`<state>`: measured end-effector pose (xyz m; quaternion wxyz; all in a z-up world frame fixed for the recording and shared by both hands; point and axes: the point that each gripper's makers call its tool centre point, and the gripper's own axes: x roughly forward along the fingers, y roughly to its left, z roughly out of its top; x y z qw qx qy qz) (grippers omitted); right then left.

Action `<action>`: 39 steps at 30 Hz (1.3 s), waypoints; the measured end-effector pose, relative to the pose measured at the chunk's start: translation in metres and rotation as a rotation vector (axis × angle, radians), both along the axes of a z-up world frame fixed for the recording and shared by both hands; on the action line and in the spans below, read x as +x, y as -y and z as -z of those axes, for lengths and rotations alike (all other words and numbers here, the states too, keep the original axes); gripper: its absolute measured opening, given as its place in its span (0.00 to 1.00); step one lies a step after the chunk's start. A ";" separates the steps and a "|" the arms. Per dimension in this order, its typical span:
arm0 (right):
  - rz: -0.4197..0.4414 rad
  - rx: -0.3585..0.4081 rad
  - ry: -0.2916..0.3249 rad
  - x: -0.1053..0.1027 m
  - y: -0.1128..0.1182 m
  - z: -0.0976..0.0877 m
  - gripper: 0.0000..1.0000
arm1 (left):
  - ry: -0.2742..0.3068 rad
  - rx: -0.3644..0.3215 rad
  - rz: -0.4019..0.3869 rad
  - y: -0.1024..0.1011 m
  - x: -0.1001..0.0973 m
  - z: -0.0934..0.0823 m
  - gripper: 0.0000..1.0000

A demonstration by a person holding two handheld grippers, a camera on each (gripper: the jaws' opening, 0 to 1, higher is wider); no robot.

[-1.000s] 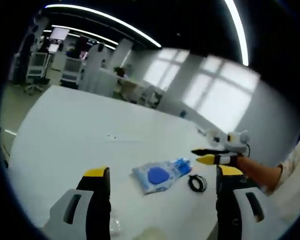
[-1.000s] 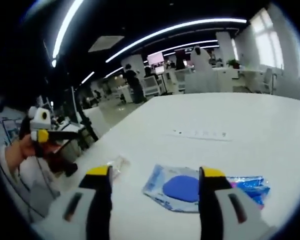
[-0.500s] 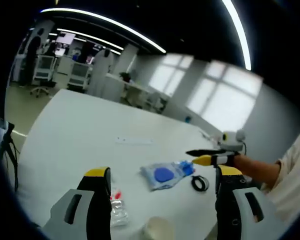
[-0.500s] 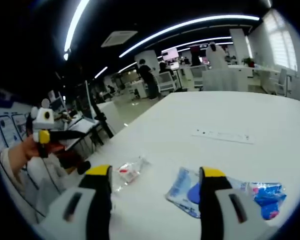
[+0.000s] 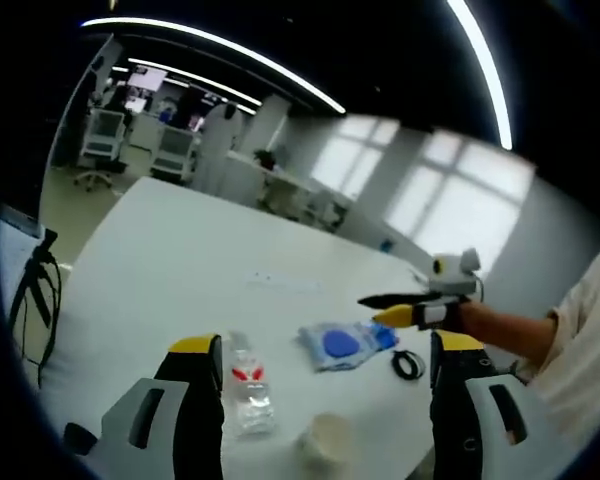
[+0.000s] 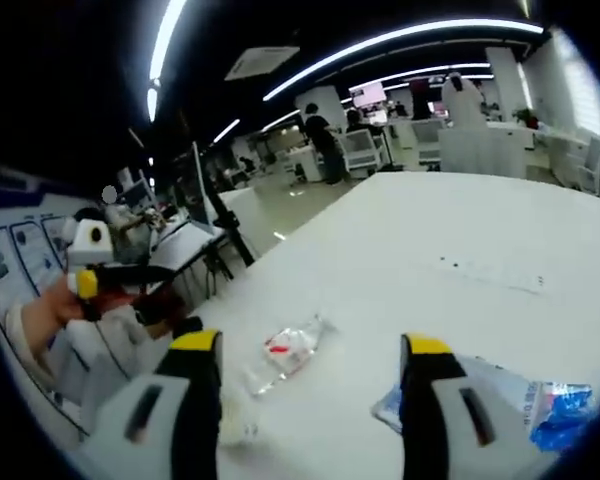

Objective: Arrange the tabletop items into an orderly group along one side of the table until the central work area is clear of visible clutter.

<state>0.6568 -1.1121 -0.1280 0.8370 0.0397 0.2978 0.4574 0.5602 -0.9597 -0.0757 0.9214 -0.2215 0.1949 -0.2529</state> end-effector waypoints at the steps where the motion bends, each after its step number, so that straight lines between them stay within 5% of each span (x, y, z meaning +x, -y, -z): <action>1: -0.008 -0.003 -0.004 0.000 -0.003 0.002 0.71 | -0.003 -0.005 -0.009 -0.003 -0.001 0.001 0.83; 22: -0.104 0.006 -0.201 0.021 -0.080 0.063 0.68 | -0.039 -0.040 -0.060 -0.032 -0.015 0.030 0.79; 31: 0.010 0.095 -0.440 0.028 -0.106 0.098 0.63 | -0.068 -0.058 -0.076 -0.038 -0.012 0.047 0.79; 39: 0.046 0.084 -0.503 0.034 -0.111 0.123 0.61 | -0.090 -0.055 -0.074 -0.039 -0.006 0.062 0.78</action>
